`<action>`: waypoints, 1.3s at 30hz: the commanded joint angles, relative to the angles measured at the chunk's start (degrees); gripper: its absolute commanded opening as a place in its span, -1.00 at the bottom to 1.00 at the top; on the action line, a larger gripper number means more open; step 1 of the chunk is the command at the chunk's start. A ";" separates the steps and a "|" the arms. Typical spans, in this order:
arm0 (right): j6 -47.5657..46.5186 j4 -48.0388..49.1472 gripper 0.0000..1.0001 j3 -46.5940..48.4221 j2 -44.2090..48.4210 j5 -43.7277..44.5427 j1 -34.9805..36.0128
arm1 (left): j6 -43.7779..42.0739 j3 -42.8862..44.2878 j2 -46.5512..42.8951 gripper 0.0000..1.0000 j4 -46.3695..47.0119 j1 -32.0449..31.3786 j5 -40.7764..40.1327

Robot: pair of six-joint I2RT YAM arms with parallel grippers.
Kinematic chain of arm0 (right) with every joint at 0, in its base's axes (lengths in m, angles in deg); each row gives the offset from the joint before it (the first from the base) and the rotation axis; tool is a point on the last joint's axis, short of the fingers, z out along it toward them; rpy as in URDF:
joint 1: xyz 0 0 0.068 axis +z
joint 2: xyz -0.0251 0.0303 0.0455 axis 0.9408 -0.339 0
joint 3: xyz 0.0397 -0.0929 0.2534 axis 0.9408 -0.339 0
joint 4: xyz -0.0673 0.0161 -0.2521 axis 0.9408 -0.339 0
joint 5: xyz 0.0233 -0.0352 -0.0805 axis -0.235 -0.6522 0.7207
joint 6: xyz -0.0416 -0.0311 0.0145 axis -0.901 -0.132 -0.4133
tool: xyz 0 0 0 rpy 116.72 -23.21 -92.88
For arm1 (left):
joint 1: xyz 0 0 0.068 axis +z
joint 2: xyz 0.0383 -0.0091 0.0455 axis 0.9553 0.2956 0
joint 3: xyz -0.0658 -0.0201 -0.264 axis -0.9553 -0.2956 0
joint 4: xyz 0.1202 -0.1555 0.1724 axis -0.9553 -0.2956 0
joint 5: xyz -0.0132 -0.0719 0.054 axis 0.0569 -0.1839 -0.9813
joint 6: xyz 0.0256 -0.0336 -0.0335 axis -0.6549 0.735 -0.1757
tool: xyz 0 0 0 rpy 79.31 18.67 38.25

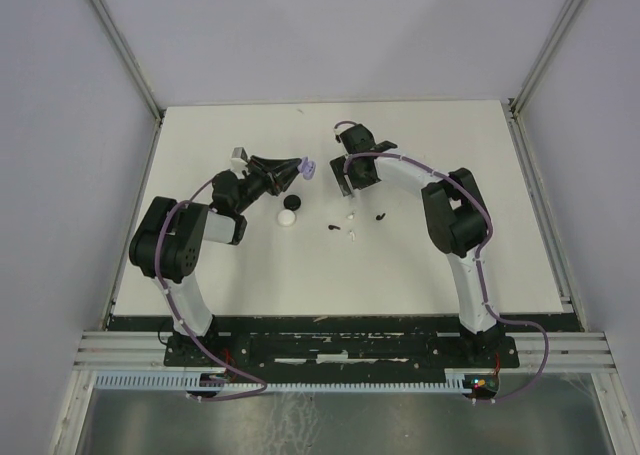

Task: Insert the wireless bluetooth earbuds into the charging case
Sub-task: Pick up the earbud from the center of the board.

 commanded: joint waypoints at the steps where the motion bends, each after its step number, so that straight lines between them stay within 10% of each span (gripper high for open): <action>1: 1.20 -0.24 0.82 2.63 -0.80 1.54 -0.18 | -0.77 0.67 0.21 -0.94 3.44 0.20 1.25; 39: 5.98 -5.67 0.12 7.73 -3.32 -3.25 -1.21 | -0.88 0.56 -0.61 -0.94 3.03 0.25 1.21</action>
